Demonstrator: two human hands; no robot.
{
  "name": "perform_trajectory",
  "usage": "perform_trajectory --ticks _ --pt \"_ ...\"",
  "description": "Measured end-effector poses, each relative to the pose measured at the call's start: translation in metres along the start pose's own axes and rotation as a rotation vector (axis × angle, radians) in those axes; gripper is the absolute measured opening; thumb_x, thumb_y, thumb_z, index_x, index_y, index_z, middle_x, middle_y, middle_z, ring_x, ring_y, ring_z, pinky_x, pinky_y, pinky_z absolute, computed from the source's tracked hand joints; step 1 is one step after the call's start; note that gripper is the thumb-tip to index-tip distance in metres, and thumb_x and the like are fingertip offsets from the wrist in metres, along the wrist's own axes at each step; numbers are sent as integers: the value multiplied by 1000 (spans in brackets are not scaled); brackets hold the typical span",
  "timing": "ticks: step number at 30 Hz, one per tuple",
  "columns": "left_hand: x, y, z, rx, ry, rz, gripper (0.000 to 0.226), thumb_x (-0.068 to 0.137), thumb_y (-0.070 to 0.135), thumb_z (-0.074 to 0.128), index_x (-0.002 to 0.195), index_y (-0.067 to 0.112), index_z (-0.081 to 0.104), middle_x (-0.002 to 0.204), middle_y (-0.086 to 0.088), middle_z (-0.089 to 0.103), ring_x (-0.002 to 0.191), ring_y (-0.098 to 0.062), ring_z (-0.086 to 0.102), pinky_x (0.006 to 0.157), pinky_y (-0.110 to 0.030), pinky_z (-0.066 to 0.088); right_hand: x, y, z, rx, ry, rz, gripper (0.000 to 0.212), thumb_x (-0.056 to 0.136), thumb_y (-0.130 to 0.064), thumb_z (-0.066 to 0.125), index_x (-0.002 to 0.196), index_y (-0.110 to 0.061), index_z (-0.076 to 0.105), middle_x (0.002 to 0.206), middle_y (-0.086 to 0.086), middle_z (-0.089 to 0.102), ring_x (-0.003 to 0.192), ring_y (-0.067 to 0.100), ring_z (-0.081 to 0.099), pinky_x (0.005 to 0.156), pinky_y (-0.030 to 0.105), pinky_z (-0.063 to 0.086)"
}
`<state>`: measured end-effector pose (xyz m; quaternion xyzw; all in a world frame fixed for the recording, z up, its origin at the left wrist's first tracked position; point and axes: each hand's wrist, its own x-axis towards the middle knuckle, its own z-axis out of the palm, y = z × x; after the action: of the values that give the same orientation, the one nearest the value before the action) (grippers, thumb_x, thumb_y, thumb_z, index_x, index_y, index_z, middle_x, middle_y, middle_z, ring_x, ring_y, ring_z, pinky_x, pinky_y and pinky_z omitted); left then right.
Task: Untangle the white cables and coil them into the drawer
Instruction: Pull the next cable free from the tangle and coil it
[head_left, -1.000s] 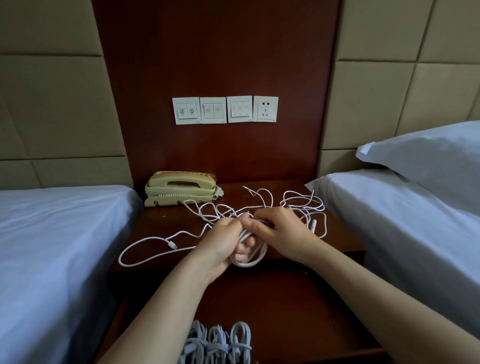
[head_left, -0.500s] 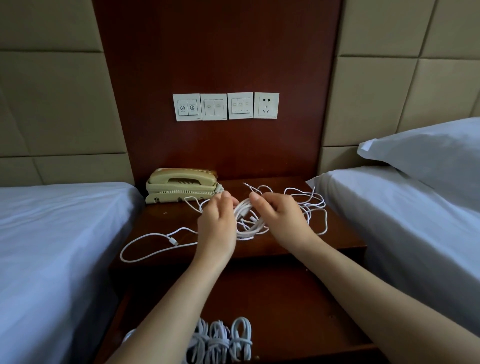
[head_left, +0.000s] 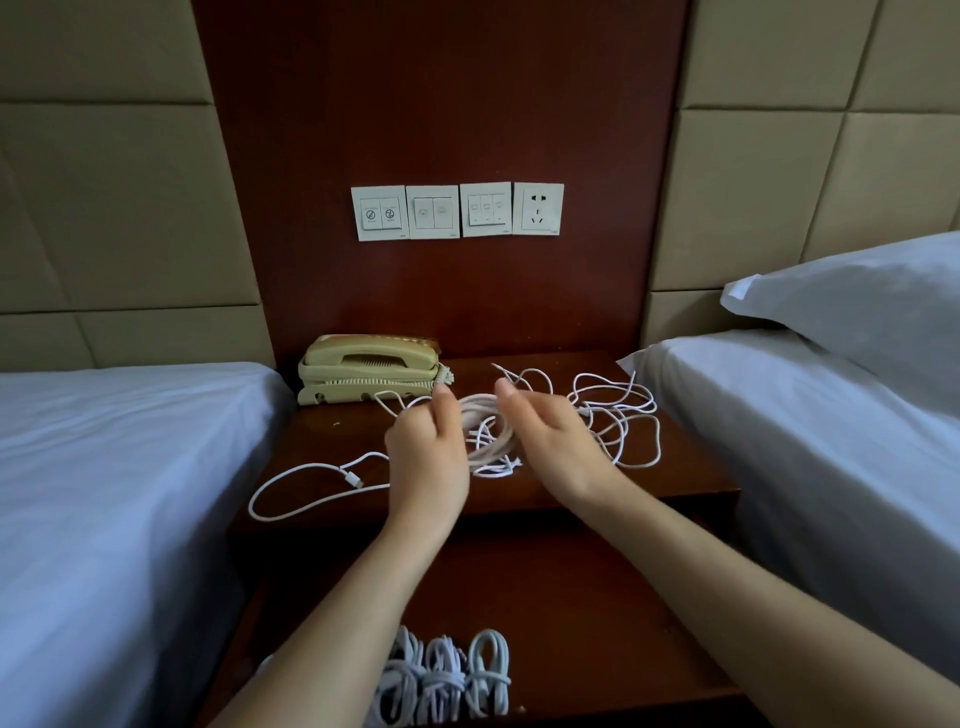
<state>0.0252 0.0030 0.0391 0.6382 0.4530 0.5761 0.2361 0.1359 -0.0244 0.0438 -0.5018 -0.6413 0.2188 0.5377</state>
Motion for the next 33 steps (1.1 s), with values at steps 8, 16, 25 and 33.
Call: perform_trajectory --ticks 8,16,25,33 --pt "5 2 -5 -309 -315 -239 46 98 29 44 57 13 58 44 6 45 37 -4 43 39 -15 32 11 17 -37 -251 -76 -80 35 97 -23 50 62 -22 52 54 1 36 51 13 31 49 27 24" --pt "21 -13 -9 -145 -23 -139 48 99 19 40 54 7 54 43 9 52 46 -6 47 49 -25 37 -2 18 -3 -735 -316 -201 27 97 -27 45 85 -10 62 77 4 64 72 23 58 63 36 43" --pt "30 -35 -16 275 64 155 51 94 28 28 48 8 39 49 -11 47 57 -34 49 56 -33 27 -8 7 20 -821 -250 -520 32 96 -32 32 73 -14 47 66 9 59 56 34 54 50 41 45" --pt "23 -28 -11 427 -355 143 47 100 28 33 66 4 55 69 -18 57 72 -34 55 62 -35 34 3 3 -5 -641 -129 -434 24 84 -38 61 66 -23 57 53 -8 49 48 13 46 50 29 32"
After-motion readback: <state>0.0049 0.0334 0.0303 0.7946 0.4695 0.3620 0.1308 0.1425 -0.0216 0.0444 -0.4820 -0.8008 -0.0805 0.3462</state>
